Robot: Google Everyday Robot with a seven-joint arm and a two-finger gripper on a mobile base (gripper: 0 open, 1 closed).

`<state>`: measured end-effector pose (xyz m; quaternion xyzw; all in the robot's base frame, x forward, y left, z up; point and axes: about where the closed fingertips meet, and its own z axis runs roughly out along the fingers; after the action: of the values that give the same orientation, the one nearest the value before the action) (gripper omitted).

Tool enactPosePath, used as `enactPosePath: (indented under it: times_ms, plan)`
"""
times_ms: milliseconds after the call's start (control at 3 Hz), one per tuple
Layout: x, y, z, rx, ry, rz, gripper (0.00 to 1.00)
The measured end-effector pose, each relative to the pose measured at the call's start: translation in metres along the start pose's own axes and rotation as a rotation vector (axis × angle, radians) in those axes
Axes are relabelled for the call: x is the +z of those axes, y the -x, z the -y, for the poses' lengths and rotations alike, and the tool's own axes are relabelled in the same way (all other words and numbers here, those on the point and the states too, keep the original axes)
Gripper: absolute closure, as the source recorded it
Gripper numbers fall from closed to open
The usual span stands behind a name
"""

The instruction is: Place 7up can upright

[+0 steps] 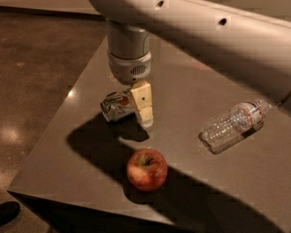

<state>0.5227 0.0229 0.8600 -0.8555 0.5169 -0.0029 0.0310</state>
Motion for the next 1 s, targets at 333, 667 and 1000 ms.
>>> enactPosePath:
  times_ms: [333,667,1000]
  plan:
    - [0.01,0.007,-0.001,-0.019,0.019,-0.01,0.0]
    - [0.015,0.013,-0.002,-0.031,0.028,-0.01,0.12]
    - [0.013,0.021,-0.004,-0.041,0.031,0.001,0.38]
